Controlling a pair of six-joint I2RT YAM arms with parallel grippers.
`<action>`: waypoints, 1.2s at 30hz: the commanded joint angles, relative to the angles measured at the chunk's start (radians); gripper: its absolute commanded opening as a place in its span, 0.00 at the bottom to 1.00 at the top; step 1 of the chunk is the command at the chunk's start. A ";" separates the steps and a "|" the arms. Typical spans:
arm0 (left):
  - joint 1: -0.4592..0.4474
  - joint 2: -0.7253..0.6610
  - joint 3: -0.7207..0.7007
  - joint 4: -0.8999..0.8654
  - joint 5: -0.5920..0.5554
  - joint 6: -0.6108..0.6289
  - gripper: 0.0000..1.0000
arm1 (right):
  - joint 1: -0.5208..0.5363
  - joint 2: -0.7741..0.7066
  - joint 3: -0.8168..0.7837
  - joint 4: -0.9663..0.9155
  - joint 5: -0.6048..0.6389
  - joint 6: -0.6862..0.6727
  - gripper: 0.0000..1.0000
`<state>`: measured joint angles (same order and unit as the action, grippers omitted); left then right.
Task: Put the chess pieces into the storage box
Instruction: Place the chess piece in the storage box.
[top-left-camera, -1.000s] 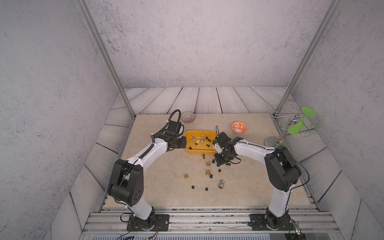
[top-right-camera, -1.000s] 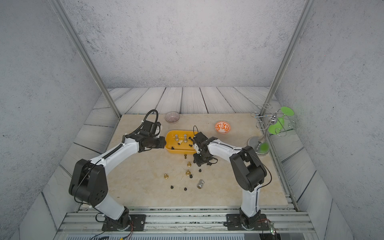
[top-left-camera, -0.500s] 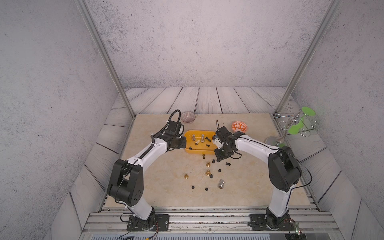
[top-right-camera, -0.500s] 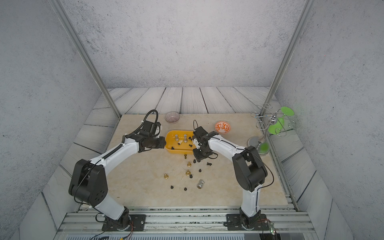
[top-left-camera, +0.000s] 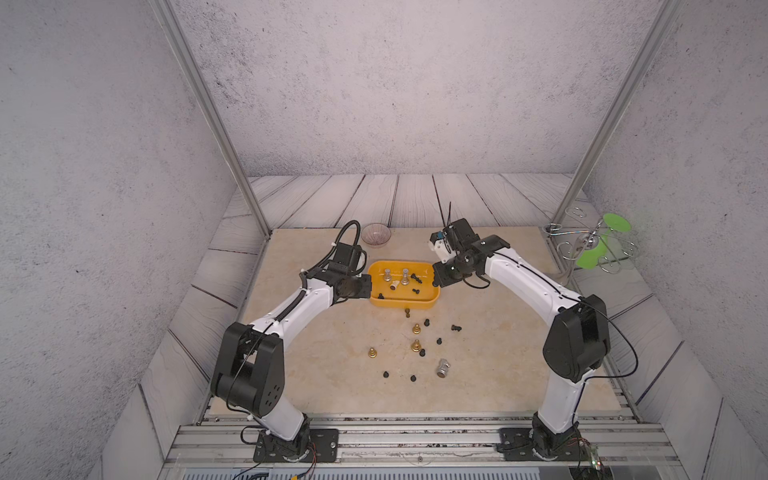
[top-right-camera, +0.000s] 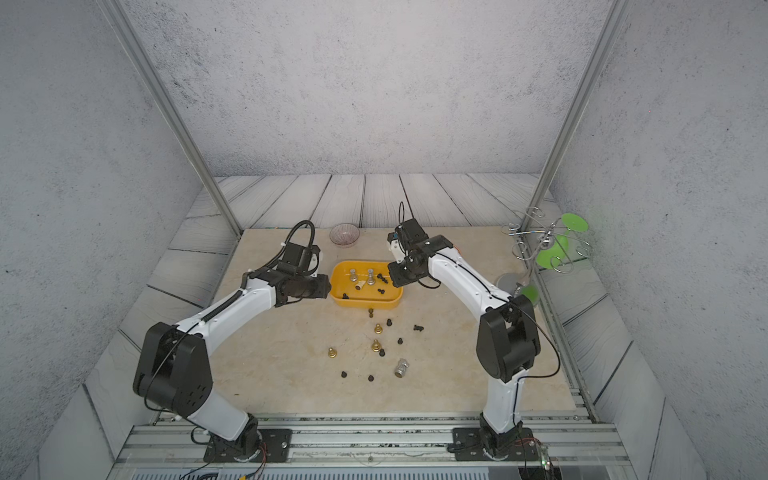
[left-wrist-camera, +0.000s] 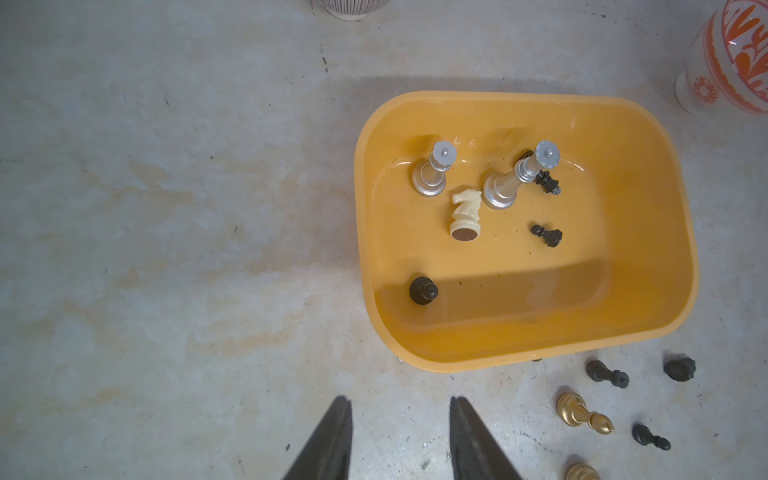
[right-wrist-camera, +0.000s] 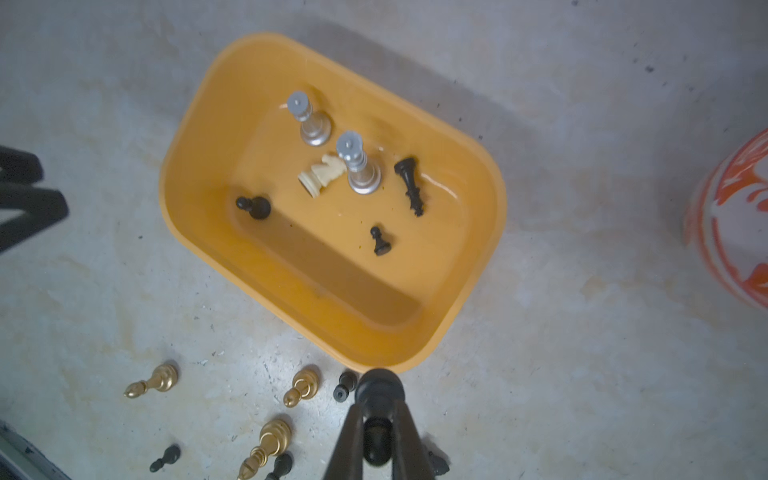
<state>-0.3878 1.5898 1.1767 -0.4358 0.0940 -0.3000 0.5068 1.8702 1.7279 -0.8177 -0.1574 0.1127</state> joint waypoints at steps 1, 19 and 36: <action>0.009 -0.034 -0.018 0.007 -0.008 0.001 0.42 | -0.007 0.102 0.082 -0.017 0.017 -0.035 0.13; 0.009 -0.067 -0.064 0.020 0.009 -0.010 0.42 | -0.010 0.459 0.442 -0.097 0.114 -0.079 0.13; 0.009 -0.097 -0.073 0.005 0.015 0.001 0.42 | -0.011 0.445 0.435 -0.086 0.113 -0.068 0.33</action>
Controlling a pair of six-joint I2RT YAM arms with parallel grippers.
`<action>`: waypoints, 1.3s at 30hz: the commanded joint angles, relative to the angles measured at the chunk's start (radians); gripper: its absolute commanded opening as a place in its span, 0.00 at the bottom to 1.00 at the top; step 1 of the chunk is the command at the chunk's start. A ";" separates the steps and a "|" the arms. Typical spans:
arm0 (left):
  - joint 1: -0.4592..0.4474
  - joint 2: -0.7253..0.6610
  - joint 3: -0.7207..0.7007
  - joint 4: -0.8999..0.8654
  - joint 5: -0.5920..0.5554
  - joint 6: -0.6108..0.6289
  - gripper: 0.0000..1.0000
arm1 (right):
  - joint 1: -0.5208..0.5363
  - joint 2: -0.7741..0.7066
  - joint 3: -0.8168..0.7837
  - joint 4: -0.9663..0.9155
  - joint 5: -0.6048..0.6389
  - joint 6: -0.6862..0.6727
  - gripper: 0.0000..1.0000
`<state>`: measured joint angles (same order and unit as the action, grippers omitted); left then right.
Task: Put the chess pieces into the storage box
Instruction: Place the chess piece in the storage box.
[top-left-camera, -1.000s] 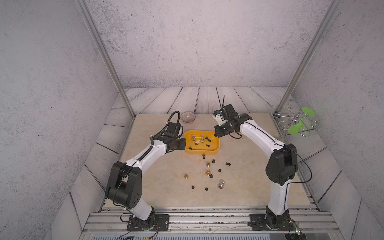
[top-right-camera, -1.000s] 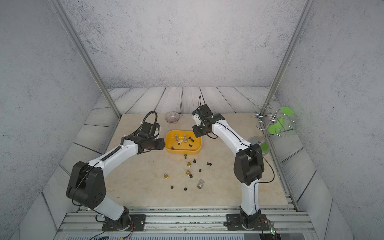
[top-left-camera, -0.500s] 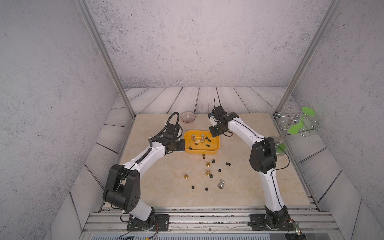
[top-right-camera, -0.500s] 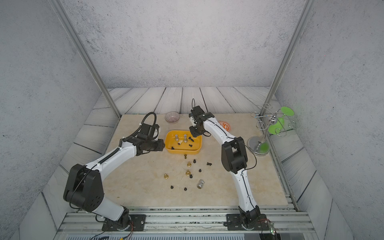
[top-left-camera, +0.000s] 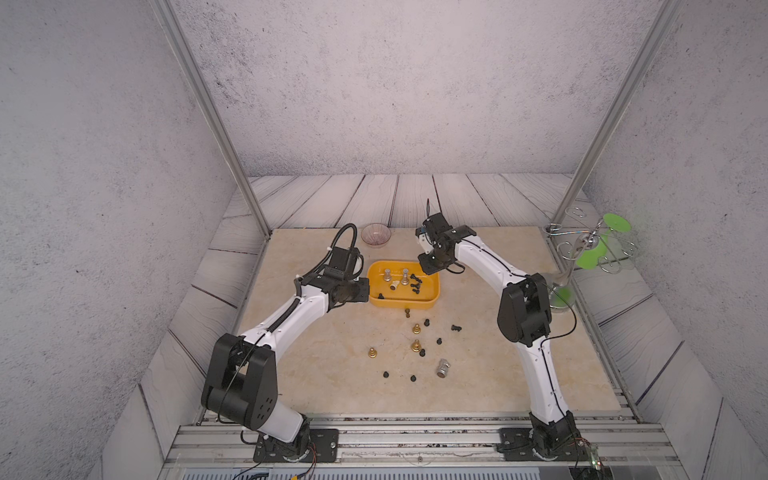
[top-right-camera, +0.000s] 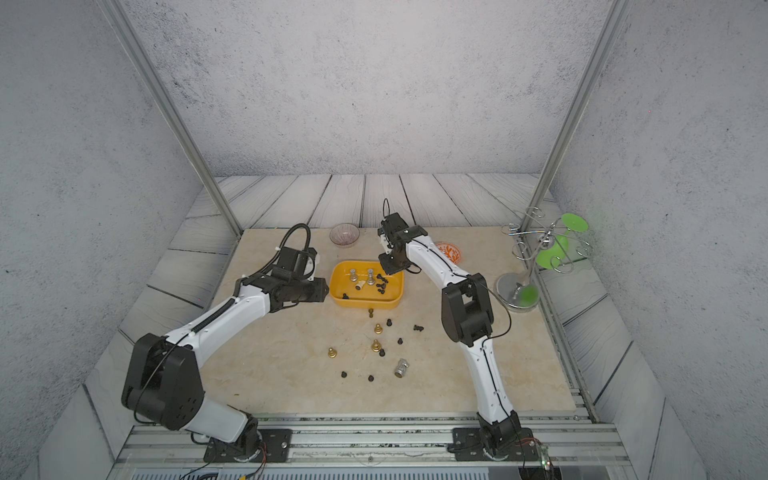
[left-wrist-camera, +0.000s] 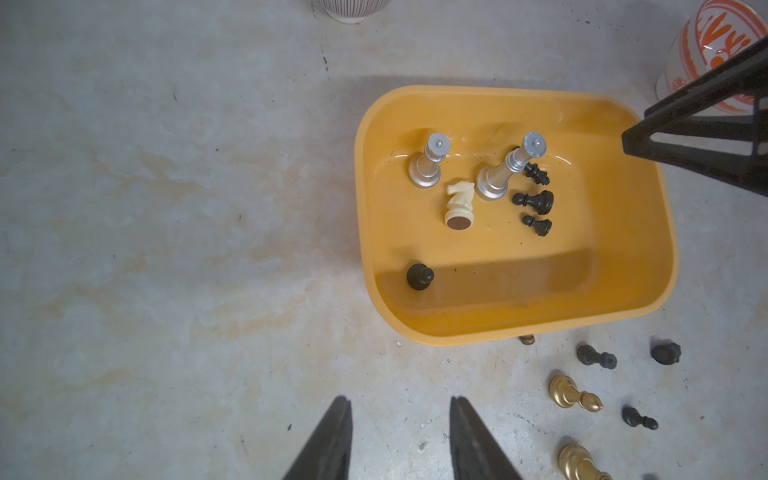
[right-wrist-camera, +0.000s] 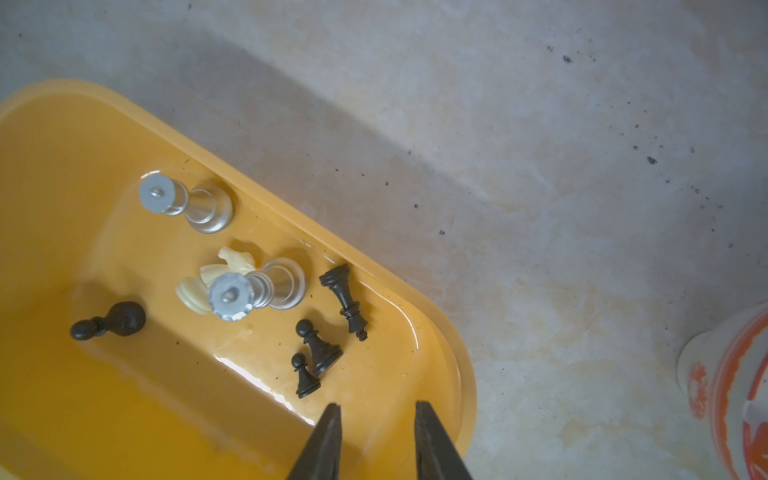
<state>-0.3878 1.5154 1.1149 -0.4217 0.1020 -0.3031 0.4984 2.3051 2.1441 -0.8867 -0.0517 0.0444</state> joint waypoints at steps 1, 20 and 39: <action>0.009 -0.021 -0.012 -0.011 0.008 0.004 0.42 | -0.002 0.004 0.018 -0.017 0.005 0.002 0.33; 0.008 -0.010 -0.007 -0.005 0.045 0.017 0.43 | -0.008 -0.233 -0.183 0.037 -0.036 0.018 0.35; -0.171 0.050 0.070 -0.113 0.054 0.171 0.45 | -0.073 -0.610 -0.785 0.220 -0.130 0.145 0.35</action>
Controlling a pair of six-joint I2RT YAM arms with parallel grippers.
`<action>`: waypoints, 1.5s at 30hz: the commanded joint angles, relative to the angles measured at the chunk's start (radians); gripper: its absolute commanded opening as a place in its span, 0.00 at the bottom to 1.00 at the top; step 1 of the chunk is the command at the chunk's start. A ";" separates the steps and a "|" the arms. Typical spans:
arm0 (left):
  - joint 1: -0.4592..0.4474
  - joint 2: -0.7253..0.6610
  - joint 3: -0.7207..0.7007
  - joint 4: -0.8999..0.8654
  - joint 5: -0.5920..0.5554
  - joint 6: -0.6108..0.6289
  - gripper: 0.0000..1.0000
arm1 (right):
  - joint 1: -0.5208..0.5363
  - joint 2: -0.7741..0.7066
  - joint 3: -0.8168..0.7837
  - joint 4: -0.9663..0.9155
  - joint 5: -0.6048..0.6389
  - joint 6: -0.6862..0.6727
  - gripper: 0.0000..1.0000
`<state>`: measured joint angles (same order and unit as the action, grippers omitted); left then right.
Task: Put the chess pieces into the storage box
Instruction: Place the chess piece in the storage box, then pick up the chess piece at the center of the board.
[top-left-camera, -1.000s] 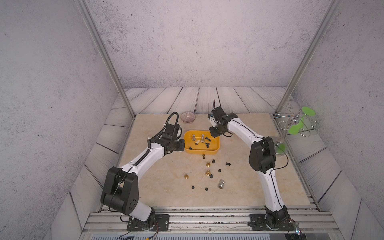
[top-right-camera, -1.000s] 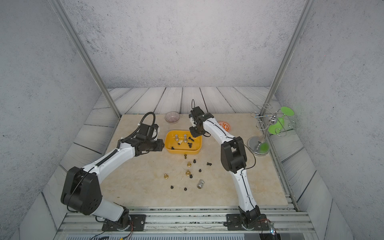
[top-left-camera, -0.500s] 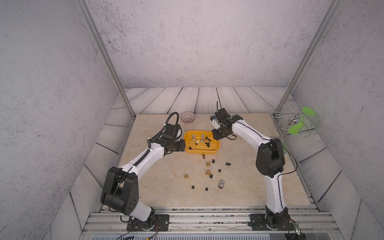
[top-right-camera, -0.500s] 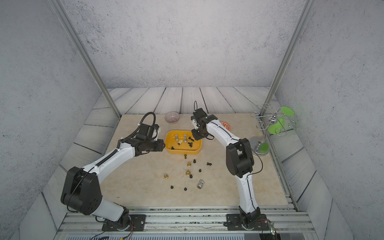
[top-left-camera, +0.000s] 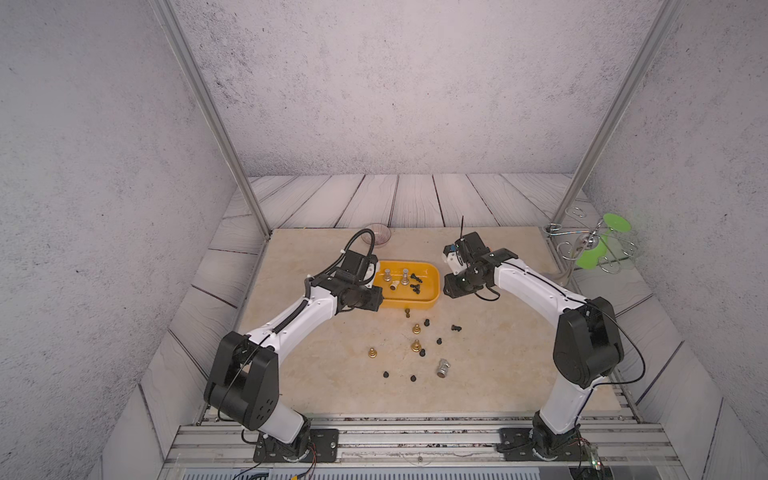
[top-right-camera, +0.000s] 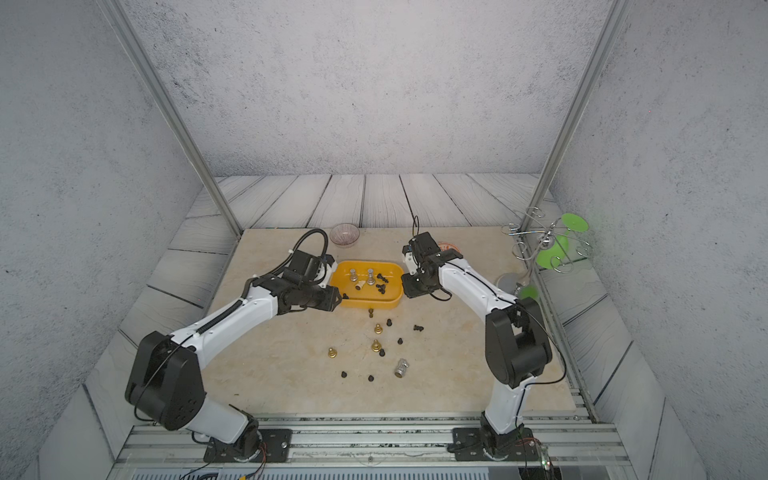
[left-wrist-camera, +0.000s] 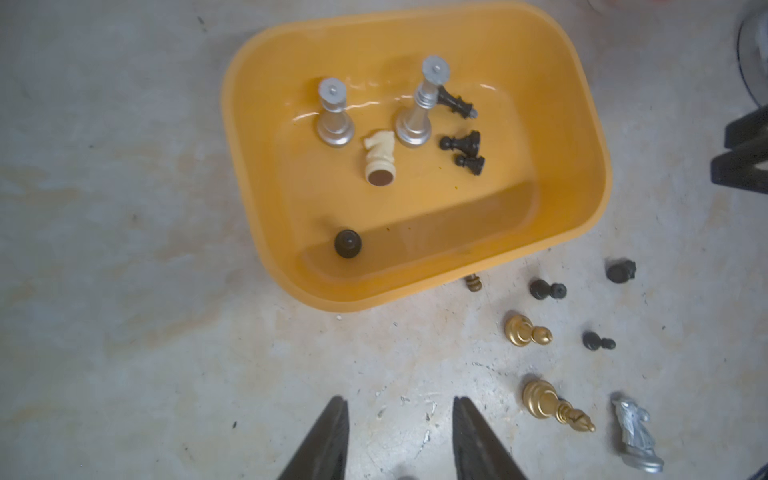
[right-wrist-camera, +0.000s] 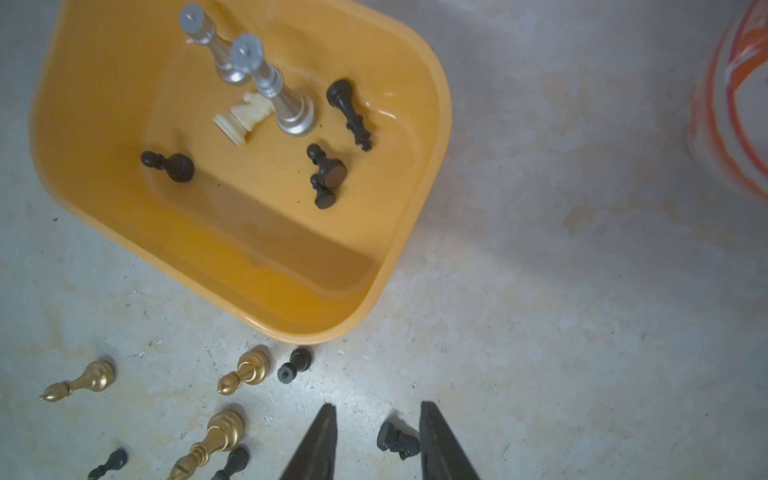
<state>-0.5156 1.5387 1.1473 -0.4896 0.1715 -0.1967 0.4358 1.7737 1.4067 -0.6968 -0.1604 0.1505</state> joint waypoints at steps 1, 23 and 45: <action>-0.060 0.038 0.044 -0.045 -0.014 0.072 0.45 | -0.015 -0.090 -0.076 0.039 -0.022 0.046 0.36; -0.234 0.281 0.198 -0.078 -0.019 0.185 0.45 | -0.090 -0.178 -0.236 0.076 -0.013 0.099 0.36; -0.274 0.442 0.279 -0.110 -0.024 0.214 0.42 | -0.101 -0.175 -0.248 0.072 -0.021 0.096 0.36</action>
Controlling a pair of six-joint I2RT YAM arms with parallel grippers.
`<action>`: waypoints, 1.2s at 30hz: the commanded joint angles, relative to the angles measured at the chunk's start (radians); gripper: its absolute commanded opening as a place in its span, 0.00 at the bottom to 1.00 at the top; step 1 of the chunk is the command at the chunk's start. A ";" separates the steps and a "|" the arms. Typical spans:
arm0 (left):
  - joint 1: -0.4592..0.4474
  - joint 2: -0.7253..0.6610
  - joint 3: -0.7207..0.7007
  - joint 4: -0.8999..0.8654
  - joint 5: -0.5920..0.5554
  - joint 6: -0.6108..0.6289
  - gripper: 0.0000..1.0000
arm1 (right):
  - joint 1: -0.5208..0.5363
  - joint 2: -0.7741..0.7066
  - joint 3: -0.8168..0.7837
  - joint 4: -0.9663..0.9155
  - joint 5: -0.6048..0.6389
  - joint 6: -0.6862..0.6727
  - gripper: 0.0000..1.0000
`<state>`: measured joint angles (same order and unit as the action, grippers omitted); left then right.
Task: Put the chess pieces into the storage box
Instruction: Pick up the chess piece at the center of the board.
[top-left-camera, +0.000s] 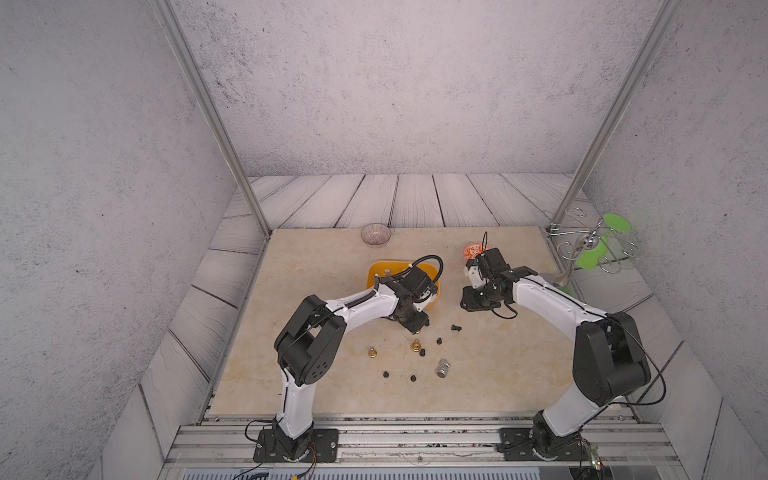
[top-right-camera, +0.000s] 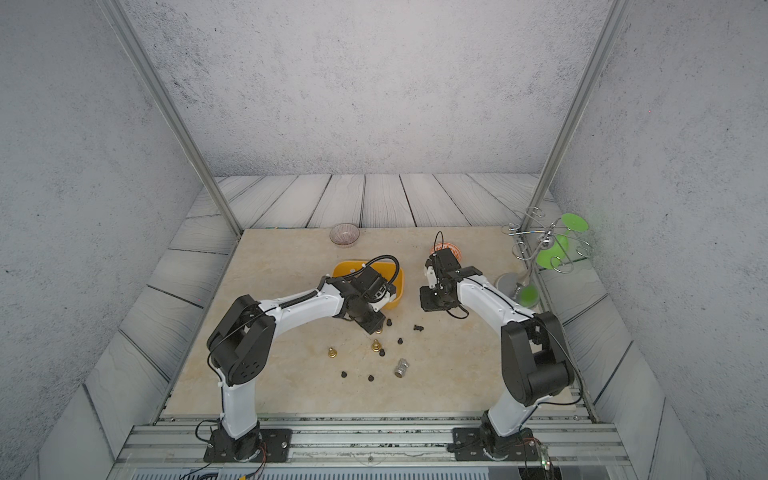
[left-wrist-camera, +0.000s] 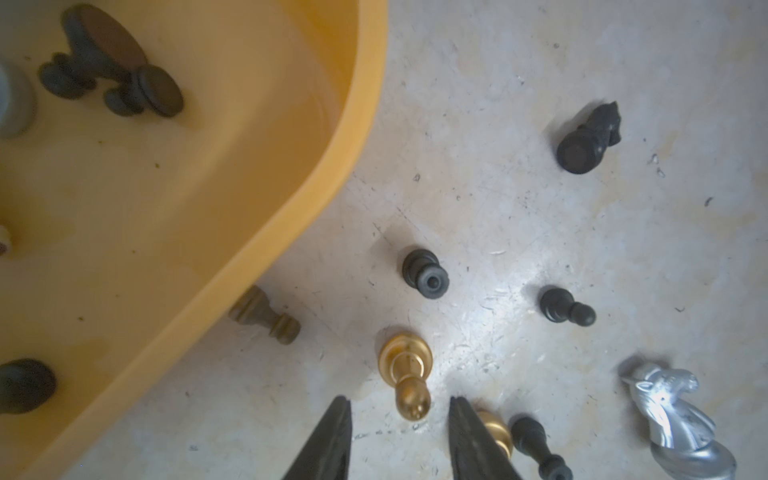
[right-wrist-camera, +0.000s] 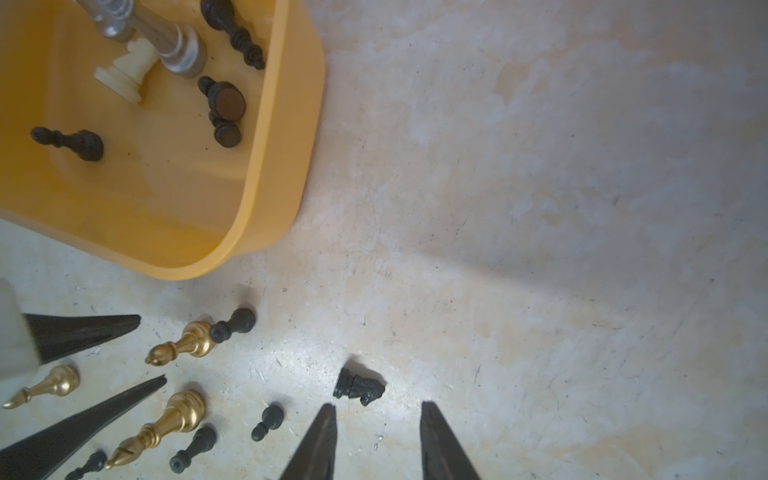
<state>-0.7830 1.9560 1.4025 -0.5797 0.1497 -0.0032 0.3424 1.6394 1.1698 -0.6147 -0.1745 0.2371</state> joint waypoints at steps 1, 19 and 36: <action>-0.007 0.028 0.025 -0.020 -0.002 0.019 0.41 | -0.008 -0.041 -0.013 -0.010 -0.007 0.011 0.35; -0.010 0.052 0.038 -0.006 0.011 0.022 0.24 | -0.010 -0.046 -0.025 -0.005 -0.005 0.018 0.35; -0.009 -0.081 0.051 -0.053 0.001 0.015 0.11 | -0.028 -0.106 -0.053 -0.005 0.010 0.013 0.35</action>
<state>-0.7876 1.9434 1.4170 -0.6018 0.1535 0.0006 0.3244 1.5955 1.1294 -0.6117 -0.1795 0.2474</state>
